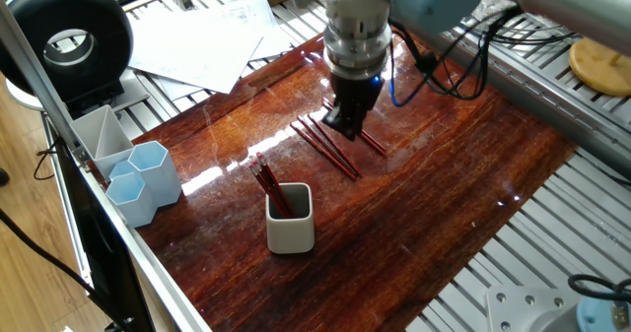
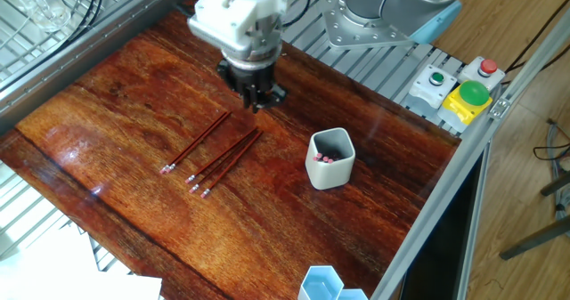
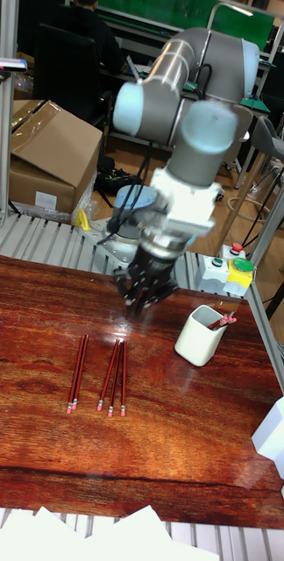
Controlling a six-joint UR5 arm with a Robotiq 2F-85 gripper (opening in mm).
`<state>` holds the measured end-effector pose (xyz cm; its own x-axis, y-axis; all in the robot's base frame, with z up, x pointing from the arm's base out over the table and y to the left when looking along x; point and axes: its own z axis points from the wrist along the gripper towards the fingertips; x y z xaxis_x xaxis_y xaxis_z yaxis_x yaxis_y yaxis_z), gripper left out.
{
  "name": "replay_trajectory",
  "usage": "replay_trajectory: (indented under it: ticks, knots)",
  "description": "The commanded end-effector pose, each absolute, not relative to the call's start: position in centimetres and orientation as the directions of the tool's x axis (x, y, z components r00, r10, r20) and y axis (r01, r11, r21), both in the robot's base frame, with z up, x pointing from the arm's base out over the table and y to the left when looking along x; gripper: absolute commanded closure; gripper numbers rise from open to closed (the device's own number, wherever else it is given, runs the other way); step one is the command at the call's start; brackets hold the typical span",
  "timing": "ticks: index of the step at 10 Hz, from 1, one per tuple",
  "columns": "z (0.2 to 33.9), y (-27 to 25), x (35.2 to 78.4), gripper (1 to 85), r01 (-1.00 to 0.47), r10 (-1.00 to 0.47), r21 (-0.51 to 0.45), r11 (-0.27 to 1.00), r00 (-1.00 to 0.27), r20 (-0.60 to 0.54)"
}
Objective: Put the pen into the pen holder
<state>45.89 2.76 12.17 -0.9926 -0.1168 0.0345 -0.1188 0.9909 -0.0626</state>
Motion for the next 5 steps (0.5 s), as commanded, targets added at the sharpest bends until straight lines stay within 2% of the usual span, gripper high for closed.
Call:
replay_trajectory:
  ticks: [1, 3, 5]
  knots:
    - [13.2, 3.9, 44.9, 65.3, -0.091, -0.088, -0.045, 0.995, -0.994, 0.058]
    - [13.2, 3.8, 45.2, 68.3, -0.051, -0.049, -0.052, 0.997, -0.998, 0.043]
    - [13.2, 3.8, 47.1, 67.3, -0.012, -0.013, -0.053, 0.999, -0.999, -0.030]
